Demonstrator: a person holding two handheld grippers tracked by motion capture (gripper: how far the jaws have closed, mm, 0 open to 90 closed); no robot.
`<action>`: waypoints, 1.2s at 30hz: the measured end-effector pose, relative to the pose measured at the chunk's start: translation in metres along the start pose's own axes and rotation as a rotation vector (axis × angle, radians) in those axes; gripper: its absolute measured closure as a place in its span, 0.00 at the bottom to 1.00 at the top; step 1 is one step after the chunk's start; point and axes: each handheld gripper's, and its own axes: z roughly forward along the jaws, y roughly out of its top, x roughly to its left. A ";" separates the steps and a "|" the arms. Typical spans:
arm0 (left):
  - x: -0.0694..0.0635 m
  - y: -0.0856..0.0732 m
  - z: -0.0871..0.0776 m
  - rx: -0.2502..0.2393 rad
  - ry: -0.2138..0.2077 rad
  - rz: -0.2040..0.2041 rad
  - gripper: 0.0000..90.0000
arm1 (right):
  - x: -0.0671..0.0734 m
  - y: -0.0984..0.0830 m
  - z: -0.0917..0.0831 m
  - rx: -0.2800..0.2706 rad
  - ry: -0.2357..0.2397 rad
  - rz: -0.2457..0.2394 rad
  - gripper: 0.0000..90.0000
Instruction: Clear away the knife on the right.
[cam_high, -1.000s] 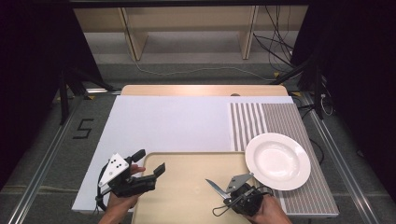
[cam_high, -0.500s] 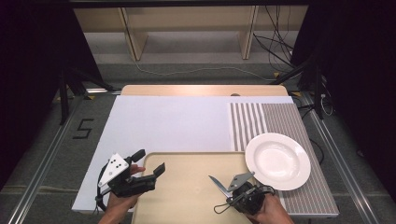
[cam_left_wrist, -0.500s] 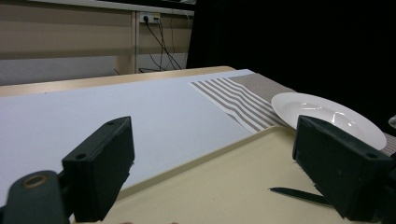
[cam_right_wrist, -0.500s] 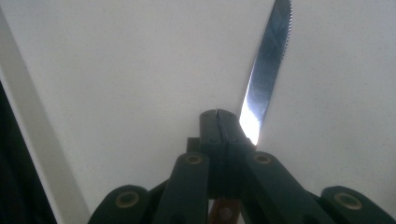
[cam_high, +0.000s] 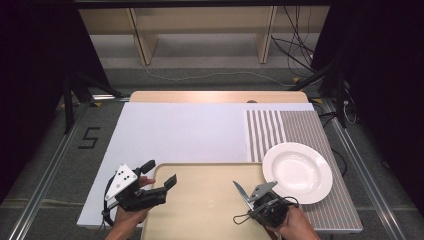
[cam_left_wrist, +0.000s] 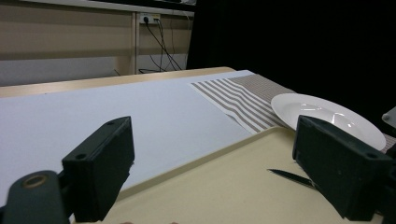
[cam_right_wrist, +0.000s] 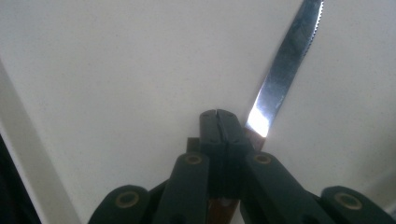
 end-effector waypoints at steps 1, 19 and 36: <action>0.000 0.000 0.000 0.000 -0.001 0.000 0.14 | -0.001 -0.001 0.000 0.000 0.005 -0.008 1.00; 0.001 0.000 0.002 0.000 0.008 -0.005 0.14 | -0.007 -0.006 -0.003 0.024 -0.010 0.011 1.00; 0.001 0.001 -0.001 -0.006 0.004 -0.003 0.14 | -0.017 -0.013 -0.009 0.052 -0.043 0.070 1.00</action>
